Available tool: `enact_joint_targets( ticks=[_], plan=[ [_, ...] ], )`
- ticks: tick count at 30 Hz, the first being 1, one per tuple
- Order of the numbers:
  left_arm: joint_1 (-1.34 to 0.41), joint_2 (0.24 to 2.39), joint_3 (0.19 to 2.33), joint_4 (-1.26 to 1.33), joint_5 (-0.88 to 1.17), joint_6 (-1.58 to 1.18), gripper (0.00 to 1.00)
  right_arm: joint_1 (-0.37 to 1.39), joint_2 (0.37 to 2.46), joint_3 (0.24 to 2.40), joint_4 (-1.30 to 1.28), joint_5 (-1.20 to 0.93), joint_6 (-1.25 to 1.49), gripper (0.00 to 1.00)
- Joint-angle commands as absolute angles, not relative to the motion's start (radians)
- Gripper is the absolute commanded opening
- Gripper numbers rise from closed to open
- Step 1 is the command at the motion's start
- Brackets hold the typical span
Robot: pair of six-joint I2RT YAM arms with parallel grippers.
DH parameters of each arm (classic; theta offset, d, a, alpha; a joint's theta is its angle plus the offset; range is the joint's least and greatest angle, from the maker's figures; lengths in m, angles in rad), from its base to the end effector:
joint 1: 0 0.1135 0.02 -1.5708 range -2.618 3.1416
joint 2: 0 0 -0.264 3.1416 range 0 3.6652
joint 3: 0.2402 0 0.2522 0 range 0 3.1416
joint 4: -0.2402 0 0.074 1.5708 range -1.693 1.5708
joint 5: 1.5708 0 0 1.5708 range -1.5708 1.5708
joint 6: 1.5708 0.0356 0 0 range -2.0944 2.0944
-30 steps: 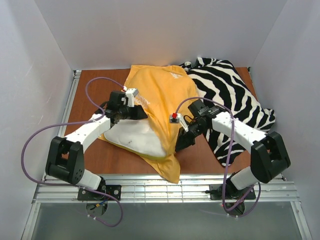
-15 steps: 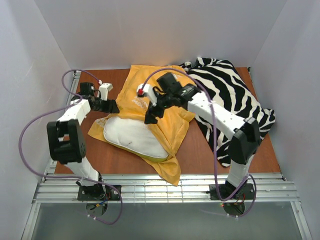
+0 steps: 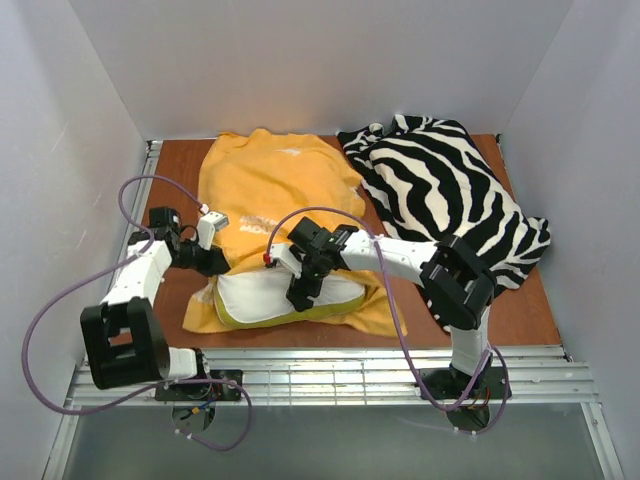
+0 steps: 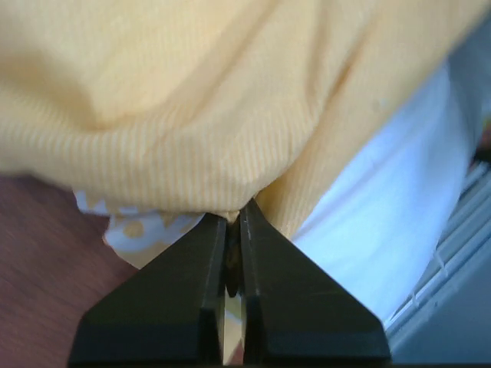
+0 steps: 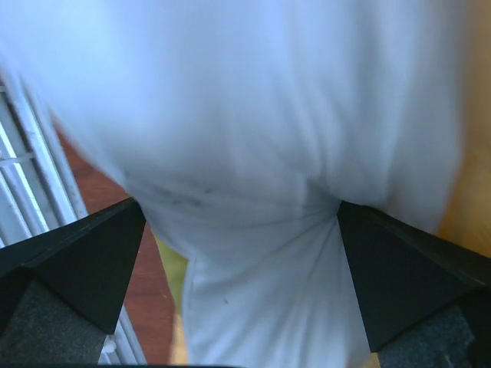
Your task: Put the pillow into the pillowcase
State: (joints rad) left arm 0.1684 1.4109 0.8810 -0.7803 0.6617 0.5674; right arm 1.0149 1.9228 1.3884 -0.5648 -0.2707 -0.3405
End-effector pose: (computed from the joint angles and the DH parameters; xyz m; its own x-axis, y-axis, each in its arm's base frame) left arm 0.2461 0.0197 0.2034 -0.7905 0.2957 -0.5364 0.5321 0.7653 -0.3622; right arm 0.2038 0.3461 0.1917 -0.1484 -0.8486 -0.5078 -0.9889 0.1293 0.0728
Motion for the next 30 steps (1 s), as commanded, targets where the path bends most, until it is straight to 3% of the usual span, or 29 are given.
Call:
enact_joint_targets(
  ticks=[1,2,3,6,12,19,25,30],
  plan=[
    [0.178,1.272,0.892,-1.078,0.687,0.732,0.13,0.893,1.899,1.345,-0.512,-0.084,-0.328,0.94],
    [0.181,1.263,0.926,-1.086,0.690,0.735,0.21,0.888,1.887,1.332,-0.509,-0.077,-0.336,0.91],
    [0.190,1.261,0.963,-1.063,0.681,0.704,0.40,0.884,1.864,1.328,-0.506,-0.075,-0.351,0.90],
    [0.202,1.332,1.061,-0.815,0.621,0.542,0.58,0.885,1.821,1.330,-0.508,-0.097,-0.362,0.91],
    [0.206,1.627,1.261,-0.727,0.443,0.357,0.59,0.943,1.734,1.313,-0.489,-0.140,-0.393,0.99],
    [0.206,1.651,1.195,-0.710,0.437,0.327,0.63,1.048,1.700,1.218,-0.364,-0.086,-0.451,0.99],
    [0.218,1.652,1.158,-0.756,0.590,0.427,0.60,1.088,1.814,1.230,-0.149,0.041,-0.505,0.99],
    [0.291,1.632,1.250,-0.960,0.739,0.612,0.70,1.089,1.818,1.178,-0.019,0.022,-0.595,0.99]
  ],
)
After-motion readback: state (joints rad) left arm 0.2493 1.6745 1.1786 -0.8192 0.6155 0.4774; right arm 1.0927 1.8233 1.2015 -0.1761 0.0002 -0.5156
